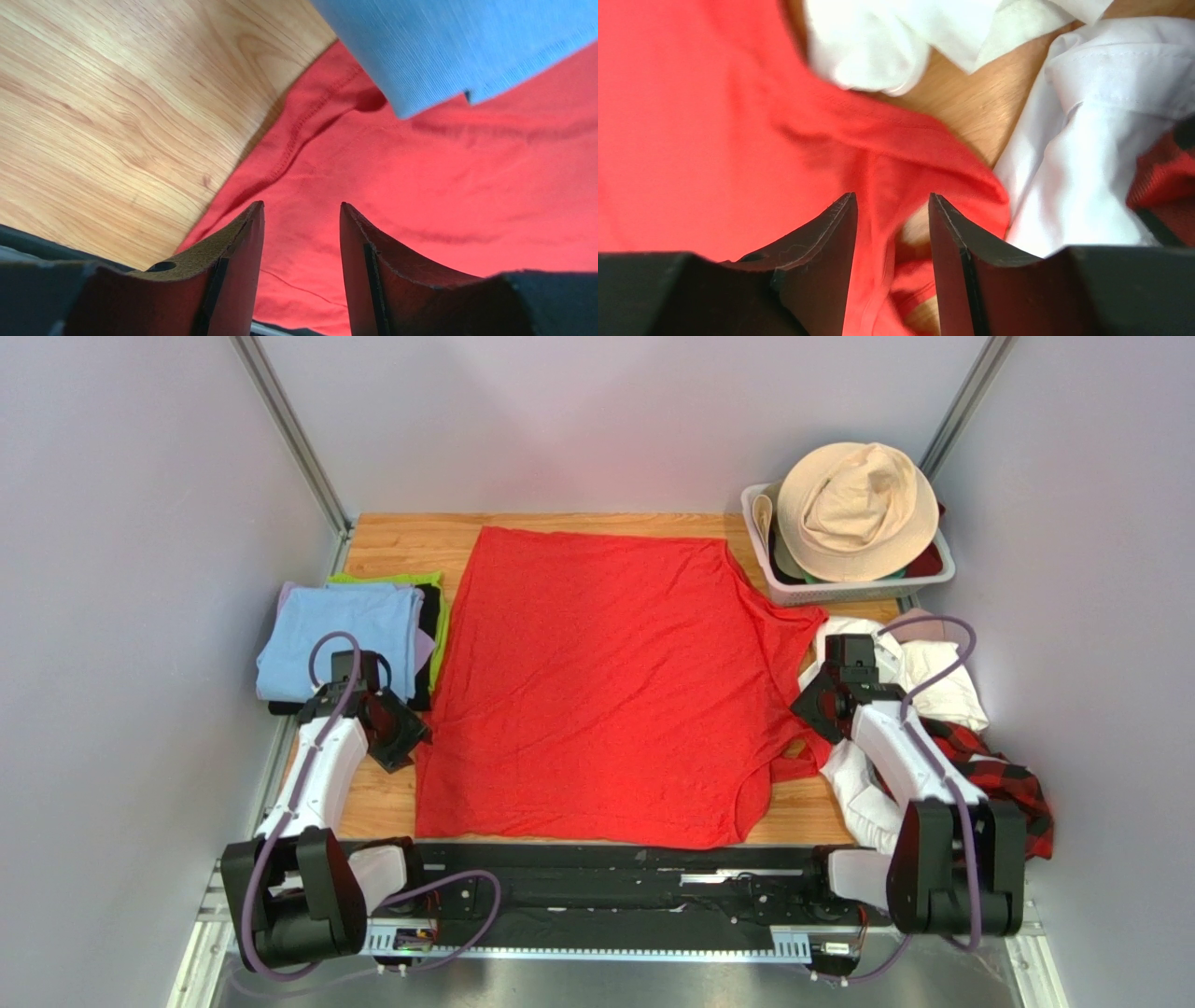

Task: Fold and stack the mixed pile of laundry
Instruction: Fold the tank top at the center of the board.

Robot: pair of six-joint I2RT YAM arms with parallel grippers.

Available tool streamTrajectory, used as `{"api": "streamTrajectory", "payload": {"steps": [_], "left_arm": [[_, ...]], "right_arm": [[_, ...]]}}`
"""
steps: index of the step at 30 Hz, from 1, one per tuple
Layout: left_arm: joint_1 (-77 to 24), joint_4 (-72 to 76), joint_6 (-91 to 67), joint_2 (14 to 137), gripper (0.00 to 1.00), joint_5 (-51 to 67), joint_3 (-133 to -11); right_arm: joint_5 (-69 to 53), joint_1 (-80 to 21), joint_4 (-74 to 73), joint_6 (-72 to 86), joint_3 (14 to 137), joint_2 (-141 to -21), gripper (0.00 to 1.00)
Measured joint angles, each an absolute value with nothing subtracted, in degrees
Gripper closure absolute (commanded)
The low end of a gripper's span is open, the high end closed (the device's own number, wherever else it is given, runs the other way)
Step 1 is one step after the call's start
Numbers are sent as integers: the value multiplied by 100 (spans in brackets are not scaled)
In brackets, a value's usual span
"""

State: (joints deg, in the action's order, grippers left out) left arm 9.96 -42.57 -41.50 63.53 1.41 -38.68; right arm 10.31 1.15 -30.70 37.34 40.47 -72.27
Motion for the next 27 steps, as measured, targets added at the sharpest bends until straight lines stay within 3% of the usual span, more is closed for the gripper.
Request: {"api": "streamTrajectory", "payload": {"steps": [3,10,15,19,27], "left_arm": [[976,-4381,-4185,6178,48,373,-3879],[659,-4659,-4125,5981,46,917,-4191],[567,-4893,-3854,6292,40,1120,-4748],[558,-5054,-3682,6383,35,1164,-5081],[534,-5146,-3730,6311,38,1332,-4873]], "right_arm": [[919,-183,-3332,3621,4104,-6584,54],[714,-2012,-4342,3848,3994,-5406,55],[499,-2882,-4772,4471,3435,-4943,55],[395,-3229,-4932,4834,2902,-4950,57],[237,-3500,-4915,5166,2493,-4956,58]]}}
